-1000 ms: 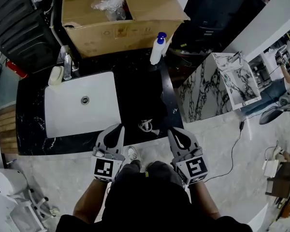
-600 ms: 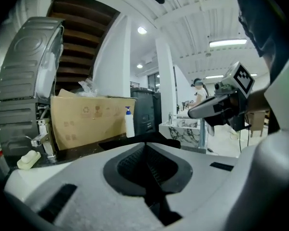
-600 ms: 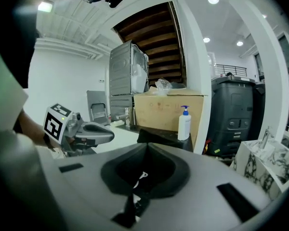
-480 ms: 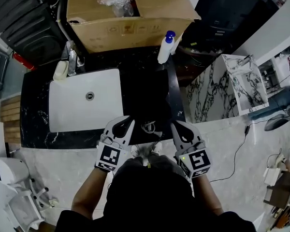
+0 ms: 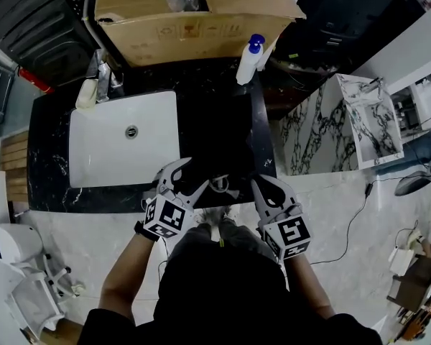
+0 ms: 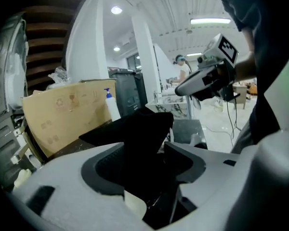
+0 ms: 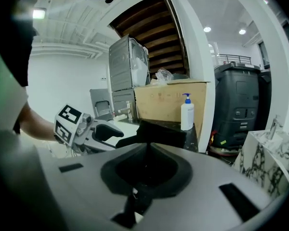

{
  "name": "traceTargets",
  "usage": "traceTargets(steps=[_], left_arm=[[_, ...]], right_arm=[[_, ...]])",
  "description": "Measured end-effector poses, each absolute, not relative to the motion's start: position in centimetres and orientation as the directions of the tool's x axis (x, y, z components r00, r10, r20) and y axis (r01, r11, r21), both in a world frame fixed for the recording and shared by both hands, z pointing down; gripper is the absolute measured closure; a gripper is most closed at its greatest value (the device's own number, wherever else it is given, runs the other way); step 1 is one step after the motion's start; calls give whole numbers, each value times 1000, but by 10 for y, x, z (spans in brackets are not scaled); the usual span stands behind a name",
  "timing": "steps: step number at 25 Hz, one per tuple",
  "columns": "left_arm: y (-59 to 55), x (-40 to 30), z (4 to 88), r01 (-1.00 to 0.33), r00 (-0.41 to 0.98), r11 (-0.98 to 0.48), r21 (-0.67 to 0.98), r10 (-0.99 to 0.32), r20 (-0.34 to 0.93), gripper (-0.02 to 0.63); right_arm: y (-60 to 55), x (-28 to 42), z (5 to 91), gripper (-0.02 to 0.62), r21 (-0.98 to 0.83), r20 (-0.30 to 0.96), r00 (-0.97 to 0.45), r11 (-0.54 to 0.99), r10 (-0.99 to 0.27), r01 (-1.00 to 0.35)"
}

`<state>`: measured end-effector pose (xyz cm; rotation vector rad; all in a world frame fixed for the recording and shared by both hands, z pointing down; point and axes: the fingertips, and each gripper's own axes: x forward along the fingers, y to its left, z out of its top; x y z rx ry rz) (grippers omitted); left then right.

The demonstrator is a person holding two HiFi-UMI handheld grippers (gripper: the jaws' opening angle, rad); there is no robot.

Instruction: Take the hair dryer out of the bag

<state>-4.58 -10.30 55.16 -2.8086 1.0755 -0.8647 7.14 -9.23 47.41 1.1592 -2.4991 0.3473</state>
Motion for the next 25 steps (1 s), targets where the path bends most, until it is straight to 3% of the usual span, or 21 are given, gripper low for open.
traceTargets(steps=[3,9,12,14,20,25], left_arm=[[-109,-45,573,-529,587,-799,-284,-587,558,298],[-131,-49,594,-486,564,-819,-305,-561,606,295],[-141,-49,589,-508,586,-813,-285,-569,577,417],[-149,-51,576,-550,592,-784,-287,-608,528,552],[-163,-40,541,-618,633,-765,-181,-620,463,583],[-168,-36,525,-630,632,-756,-177,-632,449,583]], right_arm=[[-86,70,486,572,-86,443,-601,636,-665,-767],[-73,59,503,528,-109,481,-607,644,-633,-757],[-68,53,510,514,-117,498,-610,649,-617,-752],[-66,48,516,505,-128,509,-611,649,-606,-750],[-73,18,527,432,-168,512,-612,629,-603,-759],[-92,4,532,430,-144,506,-549,562,-666,-814]])
